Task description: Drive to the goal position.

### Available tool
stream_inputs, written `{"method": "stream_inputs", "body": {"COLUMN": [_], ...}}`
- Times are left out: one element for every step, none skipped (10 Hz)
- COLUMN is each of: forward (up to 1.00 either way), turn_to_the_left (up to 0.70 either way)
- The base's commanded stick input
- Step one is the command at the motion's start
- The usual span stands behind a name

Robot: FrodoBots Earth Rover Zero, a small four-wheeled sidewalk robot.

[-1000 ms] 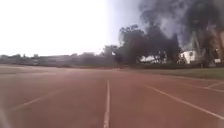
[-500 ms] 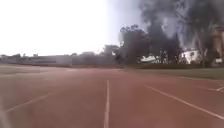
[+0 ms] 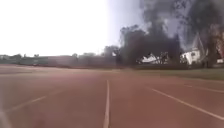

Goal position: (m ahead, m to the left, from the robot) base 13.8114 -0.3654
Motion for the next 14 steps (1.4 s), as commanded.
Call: {"method": "stream_inputs", "body": {"forward": [0.70, 0.70, 0.70, 0.70, 0.70, 0.70, 0.70, 0.70, 0.70, 0.70, 0.70, 0.70, 0.70, 0.70], "turn_to_the_left": [0.00, 0.00, 0.00, 0.00, 0.00, 0.00, 0.00, 0.00, 0.00, 0.00, 0.00, 0.00, 0.00, 0.00]}}
